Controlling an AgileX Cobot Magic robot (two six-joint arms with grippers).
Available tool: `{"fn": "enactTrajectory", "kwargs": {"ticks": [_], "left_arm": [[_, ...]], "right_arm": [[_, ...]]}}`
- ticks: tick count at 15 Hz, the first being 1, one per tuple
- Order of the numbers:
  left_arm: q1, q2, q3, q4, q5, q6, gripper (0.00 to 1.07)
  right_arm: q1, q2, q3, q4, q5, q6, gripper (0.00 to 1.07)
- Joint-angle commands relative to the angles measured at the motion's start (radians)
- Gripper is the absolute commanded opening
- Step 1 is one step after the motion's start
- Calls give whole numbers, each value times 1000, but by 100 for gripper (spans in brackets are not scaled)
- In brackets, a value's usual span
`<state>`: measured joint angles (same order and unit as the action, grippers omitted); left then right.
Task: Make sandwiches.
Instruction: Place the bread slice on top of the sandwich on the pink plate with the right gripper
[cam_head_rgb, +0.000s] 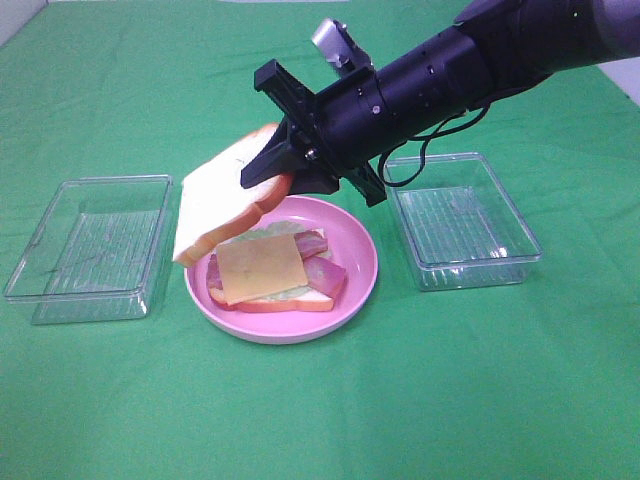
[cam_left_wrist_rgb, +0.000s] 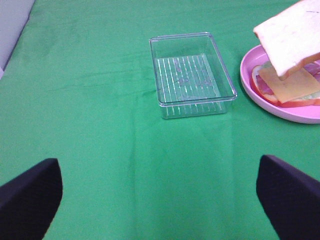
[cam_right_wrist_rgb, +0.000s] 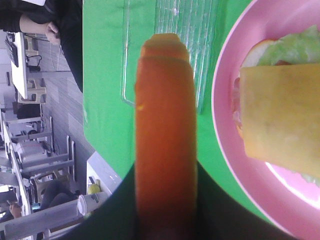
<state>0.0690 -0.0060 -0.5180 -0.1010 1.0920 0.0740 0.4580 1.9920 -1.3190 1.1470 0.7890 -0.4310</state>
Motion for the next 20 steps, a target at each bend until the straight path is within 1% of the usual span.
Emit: {"fn": "enactTrajectory", "kwargs": {"ticks": [1, 3, 6, 11, 12, 13, 15, 16, 17, 18, 20], "left_arm": [[-5, -14, 2, -12, -14, -8, 100], [-5, -14, 2, -12, -14, -8, 100], [-5, -14, 2, -12, -14, -8, 100], [-5, -14, 2, -12, -14, -8, 100], [-5, -14, 2, -12, -14, -8, 100], [-5, -14, 2, -12, -14, -8, 100], [-5, -14, 2, -12, -14, -8, 100], [-5, -14, 2, -12, -14, -8, 100], [-5, -14, 2, -12, -14, -8, 100], [-5, -14, 2, -12, -14, -8, 100], [-5, -14, 2, -12, -14, -8, 100]], "right_arm": [[-1, 42, -23, 33, -13, -12, 0], [-1, 73, -22, 30, -3, -10, 0], [-1, 116, -22, -17, -4, 9, 0], [-1, 130, -22, -35, -7, 13, 0], [-1, 130, -22, -37, -7, 13, 6], [-1, 130, -22, -51, -7, 13, 17], [-2, 130, -22, -65, 2, 24, 49], [-2, 129, -22, -73, 4, 24, 61], [-2, 127, -22, -80, 5, 23, 65], [-2, 112, -22, -132, 5, 41, 67], [-2, 82, -22, -256, -7, 107, 67]]}}
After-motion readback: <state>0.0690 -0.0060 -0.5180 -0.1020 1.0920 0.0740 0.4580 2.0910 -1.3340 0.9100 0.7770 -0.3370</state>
